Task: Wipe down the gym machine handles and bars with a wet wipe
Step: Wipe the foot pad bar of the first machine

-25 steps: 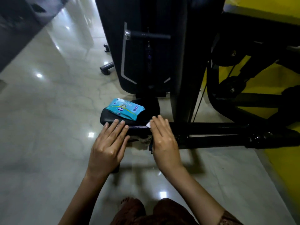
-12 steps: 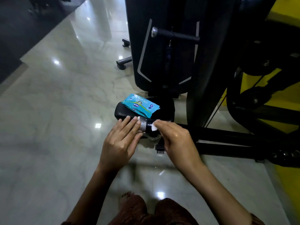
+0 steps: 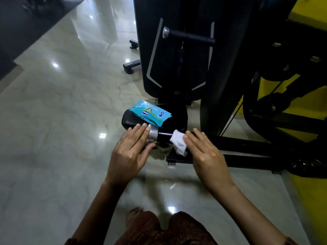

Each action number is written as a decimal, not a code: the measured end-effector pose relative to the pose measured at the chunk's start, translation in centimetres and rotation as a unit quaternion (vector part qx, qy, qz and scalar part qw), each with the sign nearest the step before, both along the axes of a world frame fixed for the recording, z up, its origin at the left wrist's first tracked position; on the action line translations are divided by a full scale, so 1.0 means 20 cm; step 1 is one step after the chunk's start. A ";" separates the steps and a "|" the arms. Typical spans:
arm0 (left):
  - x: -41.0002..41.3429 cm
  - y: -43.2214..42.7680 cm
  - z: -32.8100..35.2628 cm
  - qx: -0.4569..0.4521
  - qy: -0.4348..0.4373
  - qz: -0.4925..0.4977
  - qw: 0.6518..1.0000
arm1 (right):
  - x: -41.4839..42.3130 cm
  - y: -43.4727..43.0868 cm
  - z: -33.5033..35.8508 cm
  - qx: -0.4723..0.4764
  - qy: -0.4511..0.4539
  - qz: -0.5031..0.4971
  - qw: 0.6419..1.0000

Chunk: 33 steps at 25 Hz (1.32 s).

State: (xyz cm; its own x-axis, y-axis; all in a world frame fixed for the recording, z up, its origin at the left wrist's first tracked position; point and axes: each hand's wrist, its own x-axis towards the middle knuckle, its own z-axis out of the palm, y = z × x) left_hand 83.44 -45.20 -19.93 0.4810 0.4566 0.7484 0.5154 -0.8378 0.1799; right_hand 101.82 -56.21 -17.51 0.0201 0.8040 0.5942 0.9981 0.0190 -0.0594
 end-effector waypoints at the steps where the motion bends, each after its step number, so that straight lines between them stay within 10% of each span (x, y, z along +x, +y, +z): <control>1: 0.01 0.00 0.00 0.001 0.007 -0.006 1.000 | -0.01 0.01 0.01 0.013 0.006 -0.021 1.000; 9: 0.00 0.03 0.02 0.008 0.019 -0.027 0.999 | -0.09 0.13 -0.02 -0.048 -0.021 0.086 0.995; 14: 0.03 0.02 0.01 0.009 0.006 -0.029 1.000 | 0.03 -0.01 0.02 -0.013 -0.012 -0.059 0.998; 33: 0.23 -0.05 -0.01 0.055 0.051 -0.020 0.997 | 0.00 0.05 -0.09 -0.003 0.056 -0.033 0.998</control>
State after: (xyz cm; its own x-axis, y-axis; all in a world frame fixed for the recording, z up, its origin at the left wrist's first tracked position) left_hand 88.04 -46.27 -20.22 0.5729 0.3527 0.7398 0.4915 -0.8702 0.0342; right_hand 101.83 -55.26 -19.24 0.1395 0.8019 0.5809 0.9841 -0.0473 -0.1710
